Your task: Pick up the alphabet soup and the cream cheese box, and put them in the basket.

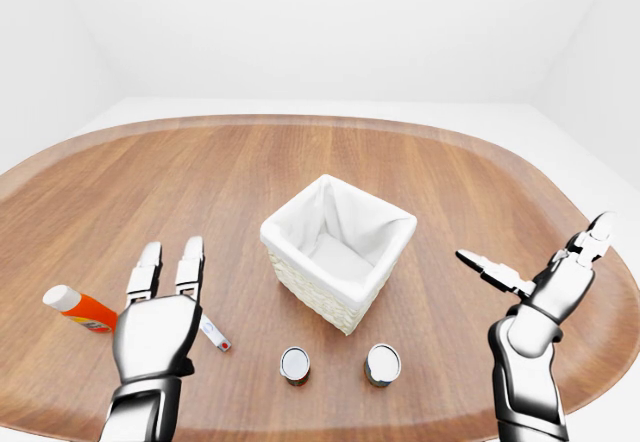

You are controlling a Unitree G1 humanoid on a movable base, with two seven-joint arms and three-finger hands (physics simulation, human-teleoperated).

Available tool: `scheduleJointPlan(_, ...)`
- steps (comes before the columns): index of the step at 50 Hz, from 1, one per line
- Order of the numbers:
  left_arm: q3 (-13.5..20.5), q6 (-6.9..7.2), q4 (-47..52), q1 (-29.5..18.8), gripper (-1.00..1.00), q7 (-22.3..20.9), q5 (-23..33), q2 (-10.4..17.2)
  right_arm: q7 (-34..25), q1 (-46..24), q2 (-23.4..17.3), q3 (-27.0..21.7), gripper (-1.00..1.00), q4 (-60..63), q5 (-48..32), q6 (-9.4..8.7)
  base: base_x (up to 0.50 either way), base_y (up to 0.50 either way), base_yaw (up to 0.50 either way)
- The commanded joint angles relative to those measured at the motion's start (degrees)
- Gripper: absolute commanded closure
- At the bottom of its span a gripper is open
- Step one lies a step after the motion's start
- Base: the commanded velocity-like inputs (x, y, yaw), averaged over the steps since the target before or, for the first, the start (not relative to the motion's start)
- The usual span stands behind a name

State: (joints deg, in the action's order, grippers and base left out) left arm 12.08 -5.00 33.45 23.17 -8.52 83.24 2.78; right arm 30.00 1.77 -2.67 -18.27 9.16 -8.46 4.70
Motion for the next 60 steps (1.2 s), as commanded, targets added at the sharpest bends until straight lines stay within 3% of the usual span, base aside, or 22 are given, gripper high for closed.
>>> scheduleJointPlan(1,-0.5,0.0,0.3,2.7,-1.0,2.7,3.2,-0.4,0.0,0.1,0.1,0.0,-1.0,0.4,0.0,-0.09,0.0,0.0,0.0)
scheduleJointPlan(16,-6.6,0.0,-6.2,2.1,-1.0,8.1,10.8,2.2,0.0,0.1,0.1,-0.1,-1.0,0.6,0.4,-0.53,0.0,0.0,0.0)
scheduleJointPlan(29,-11.1,0.0,-12.4,0.7,-1.0,10.2,13.3,5.5,0.0,-0.1,0.0,0.0,-1.0,-0.1,0.4,0.04,0.0,0.0,0.0)
scheduleJointPlan(44,-12.4,0.0,-16.0,0.7,-1.0,11.1,14.1,7.7,0.0,0.1,0.1,0.0,-1.0,0.4,0.4,-0.48,0.0,0.0,0.0)
scheduleJointPlan(60,-13.2,0.0,-25.6,0.8,-1.0,18.5,15.5,9.5,0.0,0.0,0.0,0.0,-1.0,0.1,0.4,-0.09,0.0,0.0,0.0)
